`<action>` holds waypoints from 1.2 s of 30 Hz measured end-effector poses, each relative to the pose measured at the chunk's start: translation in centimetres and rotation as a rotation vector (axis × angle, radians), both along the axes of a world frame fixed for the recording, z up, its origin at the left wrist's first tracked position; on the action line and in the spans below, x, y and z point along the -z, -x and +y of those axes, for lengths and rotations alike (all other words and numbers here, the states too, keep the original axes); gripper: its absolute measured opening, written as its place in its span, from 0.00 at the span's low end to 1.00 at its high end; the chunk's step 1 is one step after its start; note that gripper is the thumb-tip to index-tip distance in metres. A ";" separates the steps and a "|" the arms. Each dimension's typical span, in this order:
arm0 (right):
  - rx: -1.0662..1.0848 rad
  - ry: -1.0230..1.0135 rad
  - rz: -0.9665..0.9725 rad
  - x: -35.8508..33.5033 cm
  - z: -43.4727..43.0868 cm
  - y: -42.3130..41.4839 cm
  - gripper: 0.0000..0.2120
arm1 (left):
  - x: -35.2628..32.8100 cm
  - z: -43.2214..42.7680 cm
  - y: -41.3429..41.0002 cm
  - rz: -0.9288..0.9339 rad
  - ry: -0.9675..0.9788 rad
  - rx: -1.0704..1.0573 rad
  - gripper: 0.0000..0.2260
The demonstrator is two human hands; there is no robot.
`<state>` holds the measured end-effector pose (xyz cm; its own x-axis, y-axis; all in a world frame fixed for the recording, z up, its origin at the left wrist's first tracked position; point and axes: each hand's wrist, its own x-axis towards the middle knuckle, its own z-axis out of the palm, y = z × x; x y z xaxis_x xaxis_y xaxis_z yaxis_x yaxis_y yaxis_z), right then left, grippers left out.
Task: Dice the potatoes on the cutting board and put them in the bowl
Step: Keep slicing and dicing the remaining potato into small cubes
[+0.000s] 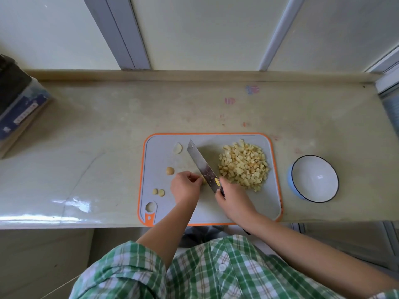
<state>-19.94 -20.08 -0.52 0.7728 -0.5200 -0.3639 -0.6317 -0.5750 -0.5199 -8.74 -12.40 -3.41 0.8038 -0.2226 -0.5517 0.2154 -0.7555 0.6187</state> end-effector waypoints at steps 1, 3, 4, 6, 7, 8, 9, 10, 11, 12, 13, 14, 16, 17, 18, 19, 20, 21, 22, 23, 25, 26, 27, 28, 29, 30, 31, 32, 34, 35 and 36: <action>-0.006 0.008 0.005 -0.1 0.0 -0.1 0.07 | 0.0 0.0 0.0 0.005 -0.001 0.000 0.04; -0.014 0.021 0.019 -0.1 0.2 -0.2 0.06 | 0.0 -0.1 -0.1 0.013 -0.006 -0.002 0.04; -0.019 0.030 0.030 -0.1 0.3 -0.3 0.06 | 0.1 -0.2 -0.2 0.017 -0.007 -0.005 0.04; -0.033 0.040 0.048 0.0 0.6 -0.5 0.04 | 0.1 -0.2 -0.3 0.027 -0.005 -0.011 0.05; -0.040 0.043 0.048 0.1 0.7 -0.6 0.03 | 0.1 -0.2 -0.3 0.030 -0.003 -0.011 0.06; -0.045 0.046 0.047 0.3 0.8 -0.7 0.02 | 0.2 -0.2 -0.3 0.031 0.001 -0.011 0.06; -0.043 0.048 0.041 0.5 0.9 -0.8 0.01 | 0.2 -0.2 -0.3 0.033 0.005 -0.012 0.06; -0.034 0.046 0.032 0.8 1.0 -0.8 0.02 | 0.2 -0.2 -0.3 0.037 0.009 -0.014 0.07; -0.026 0.042 0.018 1.1 1.2 -0.9 0.02 | 0.1 -0.2 -0.3 0.040 0.013 -0.015 0.08; -0.016 0.033 0.002 1.3 1.3 -0.9 0.03 | 0.1 -0.2 -0.3 0.043 0.013 -0.013 0.09; -0.005 0.022 -0.014 1.5 1.4 -0.8 0.03 | 0.1 -0.2 -0.3 0.046 0.012 -0.011 0.09; 0.007 0.008 -0.027 1.6 1.4 -0.8 0.03 | 0.1 -0.1 -0.3 0.047 0.009 -0.010 0.08; 0.028 -0.016 -0.050 1.7 1.3 -0.6 0.04 | 0.0 -0.1 -0.4 0.035 0.002 -0.008 0.07; 0.036 -0.026 -0.056 1.8 1.1 -0.5 0.03 | 0.0 0.0 -0.4 0.025 -0.002 -0.003 0.06; 0.040 -0.037 -0.058 1.7 0.9 -0.4 0.03 | 0.0 0.0 -0.4 0.019 -0.001 -0.001 0.05; 0.039 -0.045 -0.064 1.6 0.6 -0.3 0.03 | 0.0 0.1 -0.3 0.016 0.001 -0.001 0.05; 0.035 -0.047 -0.069 1.4 0.5 -0.2 0.03 | 0.0 0.2 -0.3 0.018 0.005 -0.002 0.05; 0.026 -0.046 -0.072 1.2 0.3 -0.1 0.03 | 0.0 0.3 -0.3 0.021 0.010 -0.004 0.05; 0.018 -0.045 -0.070 1.0 0.3 0.0 0.03 | 0.1 0.4 -0.2 0.024 0.018 -0.009 0.04; 0.007 -0.046 -0.066 0.8 0.3 0.0 0.03 | 0.2 0.4 -0.2 0.026 0.023 -0.015 0.04; -0.017 -0.046 -0.050 0.6 0.5 0.1 0.03 | 0.2 0.4 -0.2 0.028 0.017 -0.023 0.03; -0.028 -0.042 -0.040 0.5 0.6 0.0 0.04 | 0.1 0.3 -0.2 0.026 0.011 -0.026 0.03; -0.037 -0.033 -0.029 0.5 0.6 0.0 0.05 | 0.1 0.3 -0.2 0.022 0.009 -0.028 0.03; -0.045 -0.021 -0.015 0.5 0.7 0.0 0.05 | 0.1 0.2 -0.2 0.019 0.006 -0.030 0.03; -0.050 -0.012 -0.008 0.5 0.7 0.0 0.05 | 0.2 0.1 -0.2 0.018 0.003 -0.031 0.03; -0.048 -0.009 -0.003 0.6 0.8 0.0 0.04 | 0.2 0.1 -0.2 0.019 -0.001 -0.033 0.03; -0.046 -0.011 -0.002 0.6 0.8 0.1 0.02 | 0.2 0.0 -0.2 0.020 -0.004 -0.035 0.03; -0.043 -0.016 -0.005 0.6 1.0 0.1 0.02 | 0.3 0.0 -0.2 0.020 -0.003 -0.036 0.03; -0.038 -0.035 -0.009 0.8 1.2 0.1 0.04 | 0.4 0.0 -0.3 0.024 -0.007 -0.034 0.03; -0.033 -0.047 -0.011 1.0 1.3 0.0 0.04 | 0.5 0.0 -0.4 0.027 -0.009 -0.030 0.03; -0.030 -0.055 -0.003 1.1 1.3 -0.1 0.03 | 0.6 0.0 -0.5 0.031 -0.008 -0.027 0.04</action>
